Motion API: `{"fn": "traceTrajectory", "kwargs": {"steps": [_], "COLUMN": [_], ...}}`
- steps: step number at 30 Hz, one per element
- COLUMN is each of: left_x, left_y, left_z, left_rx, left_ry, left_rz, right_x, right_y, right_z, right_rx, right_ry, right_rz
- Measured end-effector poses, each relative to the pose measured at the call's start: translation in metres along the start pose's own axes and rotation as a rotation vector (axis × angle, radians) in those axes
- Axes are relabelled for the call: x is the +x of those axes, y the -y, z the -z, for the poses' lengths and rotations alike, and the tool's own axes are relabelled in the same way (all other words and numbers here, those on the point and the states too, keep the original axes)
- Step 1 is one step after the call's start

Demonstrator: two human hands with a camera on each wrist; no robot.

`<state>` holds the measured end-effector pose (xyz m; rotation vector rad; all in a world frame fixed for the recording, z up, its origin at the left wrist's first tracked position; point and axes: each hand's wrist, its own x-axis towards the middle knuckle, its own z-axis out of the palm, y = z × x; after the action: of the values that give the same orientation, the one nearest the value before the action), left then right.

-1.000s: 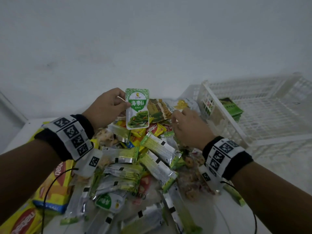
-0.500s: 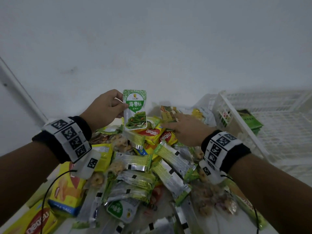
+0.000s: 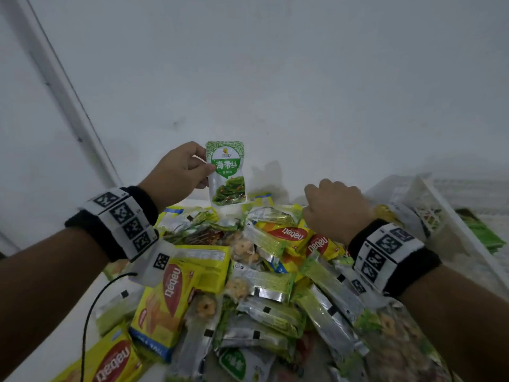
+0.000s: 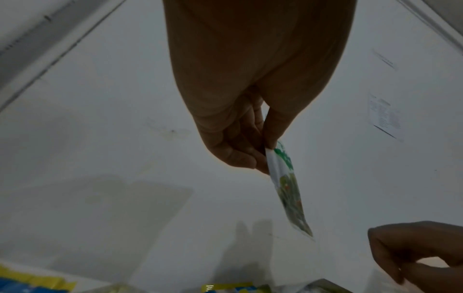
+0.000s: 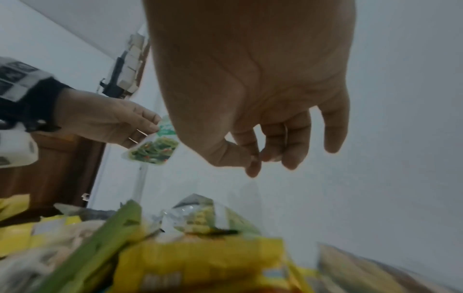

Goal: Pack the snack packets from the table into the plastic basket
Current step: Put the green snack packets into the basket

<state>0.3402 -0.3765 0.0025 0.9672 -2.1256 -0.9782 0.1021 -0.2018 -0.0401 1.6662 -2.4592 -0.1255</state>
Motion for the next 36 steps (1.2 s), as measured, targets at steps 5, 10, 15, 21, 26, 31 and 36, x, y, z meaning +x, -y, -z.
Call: {"fn": "traceTrajectory", "kwargs": {"steps": [5,10,15,21,26,31,36], "left_x": [0.002,0.0,-0.002,-0.007,-0.012,-0.02,-0.026], "left_y": [0.018,0.035,0.049,0.062,0.064,0.069,0.073], "left_z": [0.021,0.037,0.048,0.055,0.058,0.064,0.075], "left_rx": [-0.026,-0.033,-0.057,-0.08,-0.103,-0.098,-0.096], "left_ry": [-0.038,-0.032,-0.019,-0.006,-0.013,-0.011,-0.041], "left_rz": [0.037,0.04,0.024,0.042,0.047,0.042,0.053], "right_x": [0.026,0.037,0.039,0.039,0.038,0.035,0.036], "right_y": [0.041,0.074,0.078,0.097,0.113,0.131,0.15], "right_z": [0.007,-0.001,0.003,-0.001,-0.003,-0.002,0.003], "right_rx": [0.161,0.141,0.069,0.094,0.109,0.12,0.167], "right_ry": [0.183,0.42,0.361,0.289,0.229,0.283,0.187], "right_rz": [0.145,0.243,0.184,0.219,0.304,0.377,0.444]}}
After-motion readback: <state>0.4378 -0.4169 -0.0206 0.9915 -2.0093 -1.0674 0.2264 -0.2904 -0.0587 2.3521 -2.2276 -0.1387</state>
